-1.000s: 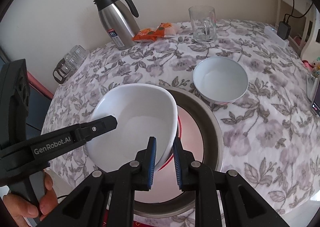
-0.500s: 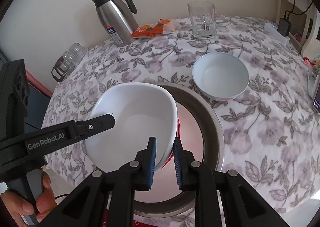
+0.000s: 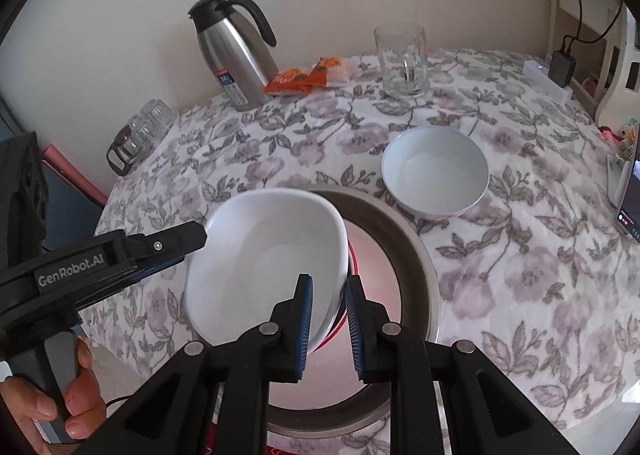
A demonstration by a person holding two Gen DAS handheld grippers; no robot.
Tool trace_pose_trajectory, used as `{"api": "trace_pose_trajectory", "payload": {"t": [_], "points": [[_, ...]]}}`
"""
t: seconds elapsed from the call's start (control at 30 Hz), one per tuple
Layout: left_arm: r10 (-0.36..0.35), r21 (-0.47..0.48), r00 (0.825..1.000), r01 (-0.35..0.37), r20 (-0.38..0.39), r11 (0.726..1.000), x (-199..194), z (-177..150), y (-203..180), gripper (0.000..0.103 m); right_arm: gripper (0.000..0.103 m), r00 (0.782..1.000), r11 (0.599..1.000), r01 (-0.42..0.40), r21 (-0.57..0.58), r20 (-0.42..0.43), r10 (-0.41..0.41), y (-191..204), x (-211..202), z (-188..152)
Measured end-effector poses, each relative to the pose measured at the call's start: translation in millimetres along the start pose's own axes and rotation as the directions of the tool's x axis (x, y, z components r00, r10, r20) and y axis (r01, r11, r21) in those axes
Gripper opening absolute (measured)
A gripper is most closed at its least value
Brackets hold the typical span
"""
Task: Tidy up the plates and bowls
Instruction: 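Lower the white square bowl into the basin onto the red-rimmed bowl, then open both grippers and release the white square bowl rim, then move both grippers over to the plain white round bowl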
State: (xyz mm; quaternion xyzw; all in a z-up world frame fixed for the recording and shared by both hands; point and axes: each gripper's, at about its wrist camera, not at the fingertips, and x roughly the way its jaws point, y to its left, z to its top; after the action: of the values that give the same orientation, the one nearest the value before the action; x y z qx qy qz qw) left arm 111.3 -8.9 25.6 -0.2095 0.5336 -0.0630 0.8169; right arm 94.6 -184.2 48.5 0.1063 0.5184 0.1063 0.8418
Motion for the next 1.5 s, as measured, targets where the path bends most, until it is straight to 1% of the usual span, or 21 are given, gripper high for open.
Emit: {"api": "trace_pose_trajectory", "payload": {"t": [0.07, 0.1, 0.13, 0.17, 0.2, 0.27, 0.3, 0.4, 0.43, 0.47, 0.57, 0.63, 0.73, 0.77, 0.8, 0.83, 0.9, 1.0, 1.1, 1.2, 1.5], "points": [[0.01, -0.003, 1.0, -0.01, 0.016, 1.0, -4, 1, 1, 0.045, 0.02, 1.0, 1.0, 0.004, 0.0, 0.013, -0.004, 0, -3, 1], [0.018, -0.005, 1.0, -0.018, 0.024, 1.0, -5, 1, 2, 0.049, 0.02, 1.0, 1.0, 0.007, -0.001, 0.017, -0.007, 0, -4, 1], [0.03, -0.008, 0.999, -0.03, 0.034, 1.0, -7, 1, 3, 0.055, 0.02, 1.0, 1.0, 0.009, -0.002, 0.02, -0.009, 0, -4, 1], [0.043, -0.012, 0.998, -0.043, 0.041, 0.999, -9, 2, 4, 0.058, 0.027, 1.0, 1.0, 0.015, -0.003, 0.024, -0.015, 0, -5, 2], [0.056, -0.016, 0.997, -0.056, 0.045, 0.998, -10, 2, 5, 0.063, 0.03, 0.999, 1.0, 0.018, -0.003, 0.026, -0.018, 0, -5, 2], [0.083, -0.022, 0.995, -0.082, 0.049, 0.996, -11, 4, 8, 0.066, 0.039, 0.999, 1.0, 0.029, -0.004, 0.031, -0.028, 0, -6, 2], [0.09, -0.025, 0.995, -0.089, 0.053, 0.996, -11, 4, 9, 0.067, 0.041, 0.999, 0.999, 0.032, -0.004, 0.032, -0.032, 0, -6, 3], [0.1, -0.029, 0.993, -0.099, 0.059, 0.995, -11, 4, 10, 0.074, 0.052, 0.998, 0.999, 0.044, 0.0, 0.035, -0.044, -2, -5, 3], [0.108, -0.027, 0.992, -0.106, 0.063, 0.994, -11, 4, 11, 0.078, 0.058, 0.998, 0.999, 0.048, 0.001, 0.036, -0.048, -3, -5, 3], [0.116, -0.025, 0.991, -0.114, 0.066, 0.993, -11, 4, 11, 0.08, 0.065, 0.998, 0.999, 0.055, 0.004, 0.037, -0.055, -4, -4, 4], [0.139, -0.023, 0.988, -0.138, 0.073, 0.99, -9, 3, 11, 0.082, 0.073, 0.997, 0.998, 0.067, 0.013, 0.031, -0.067, -7, -1, 4], [0.154, -0.027, 0.986, -0.152, 0.07, 0.988, -8, 4, 12, 0.082, 0.077, 0.997, 0.997, 0.071, 0.017, 0.024, -0.071, -9, 1, 4], [0.168, -0.034, 0.983, -0.166, 0.069, 0.986, -6, 4, 16, 0.083, 0.078, 0.997, 0.997, 0.071, 0.019, 0.022, -0.072, -11, 3, 4], [0.173, -0.035, 0.982, -0.171, 0.071, 0.985, -6, 4, 16, 0.083, 0.08, 0.997, 0.997, 0.071, 0.02, 0.023, -0.071, -11, 3, 4], [0.178, -0.037, 0.981, -0.176, 0.074, 0.984, -6, 4, 17, 0.084, 0.082, 0.997, 0.997, 0.072, 0.02, 0.024, -0.072, -11, 3, 4], [0.186, -0.039, 0.98, -0.183, 0.078, 0.982, -6, 4, 18, 0.09, 0.085, 0.997, 0.997, 0.071, 0.023, 0.026, -0.072, -12, 3, 4], [0.199, -0.045, 0.976, -0.196, 0.089, 0.98, -6, 5, 19, 0.093, 0.087, 0.997, 0.997, 0.07, 0.029, 0.032, -0.071, -14, 4, 4], [0.204, -0.055, 0.974, -0.2, 0.102, 0.978, -7, 5, 21, 0.093, 0.101, 0.997, 0.997, 0.071, 0.043, 0.038, -0.073, -17, 4, 5], [0.217, -0.056, 0.97, -0.212, 0.112, 0.976, -7, 5, 21, 0.094, 0.103, 0.996, 0.996, 0.068, 0.054, 0.051, -0.071, -20, 2, 6], [0.234, -0.041, 0.964, -0.23, 0.125, 0.972, -6, 5, 18, 0.1, 0.103, 0.996, 0.996, 0.063, 0.059, 0.055, -0.067, -21, 2, 6], [0.247, -0.026, 0.96, -0.246, 0.135, 0.969, -6, 5, 17, 0.1, 0.103, 0.996, 0.996, 0.063, 0.069, 0.053, -0.067, -26, 2, 7]]}}
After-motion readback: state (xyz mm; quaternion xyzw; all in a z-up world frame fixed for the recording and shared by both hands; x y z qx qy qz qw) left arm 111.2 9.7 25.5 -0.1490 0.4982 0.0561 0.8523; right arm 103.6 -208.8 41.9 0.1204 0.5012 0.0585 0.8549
